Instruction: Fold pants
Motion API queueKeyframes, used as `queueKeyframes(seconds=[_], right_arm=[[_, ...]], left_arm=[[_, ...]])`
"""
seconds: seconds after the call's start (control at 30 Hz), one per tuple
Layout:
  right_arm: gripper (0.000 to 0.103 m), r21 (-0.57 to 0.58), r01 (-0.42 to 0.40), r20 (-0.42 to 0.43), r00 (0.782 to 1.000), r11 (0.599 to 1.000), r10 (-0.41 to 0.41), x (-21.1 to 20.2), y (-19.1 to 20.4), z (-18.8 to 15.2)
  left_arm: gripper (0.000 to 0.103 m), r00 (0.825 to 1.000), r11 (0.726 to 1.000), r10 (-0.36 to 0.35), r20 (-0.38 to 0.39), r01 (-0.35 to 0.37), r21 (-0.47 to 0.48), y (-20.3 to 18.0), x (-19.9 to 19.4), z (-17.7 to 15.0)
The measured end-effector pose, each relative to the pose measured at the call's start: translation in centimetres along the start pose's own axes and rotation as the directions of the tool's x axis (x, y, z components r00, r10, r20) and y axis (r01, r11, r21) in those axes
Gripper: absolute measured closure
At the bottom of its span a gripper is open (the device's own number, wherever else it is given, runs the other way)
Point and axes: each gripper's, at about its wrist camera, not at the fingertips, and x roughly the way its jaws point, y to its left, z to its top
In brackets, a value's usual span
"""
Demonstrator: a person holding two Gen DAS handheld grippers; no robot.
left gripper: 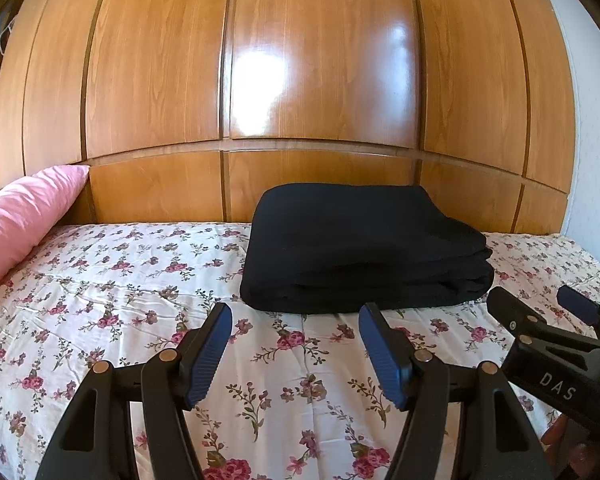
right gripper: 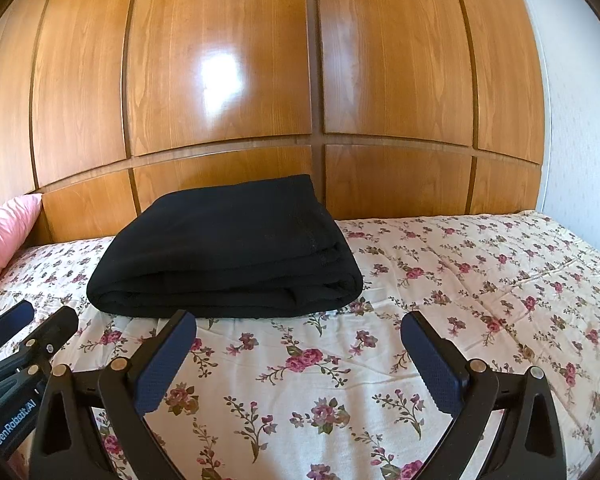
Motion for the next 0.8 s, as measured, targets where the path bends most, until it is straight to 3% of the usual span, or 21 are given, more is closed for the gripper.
queueKeyframes(seconds=[0.23,0.5,0.8], right_arm=[[0.000,-0.003,-0.002,-0.002,1.000,1.000,0.002,0.1,-0.1,0.0],[0.000,-0.002,-0.007,-0.012,1.000,1.000,0.007,0.3,-0.2,-0.1],[0.001,-0.011,-0.003,-0.040,0.999,1.000,0.003,0.9,-0.1,-0.1]], left_arm=[[0.036,0.999,0.998,0.018,0.038,-0.020,0.057,-1.1,-0.6,-0.1],[0.040,1.000,0.999,0.006,0.021,-0.007,0.040,-0.5,-0.2,0.0],[0.040,1.000,0.996,-0.005,0.012,0.004,0.089,-1.5,-0.2,0.0]])
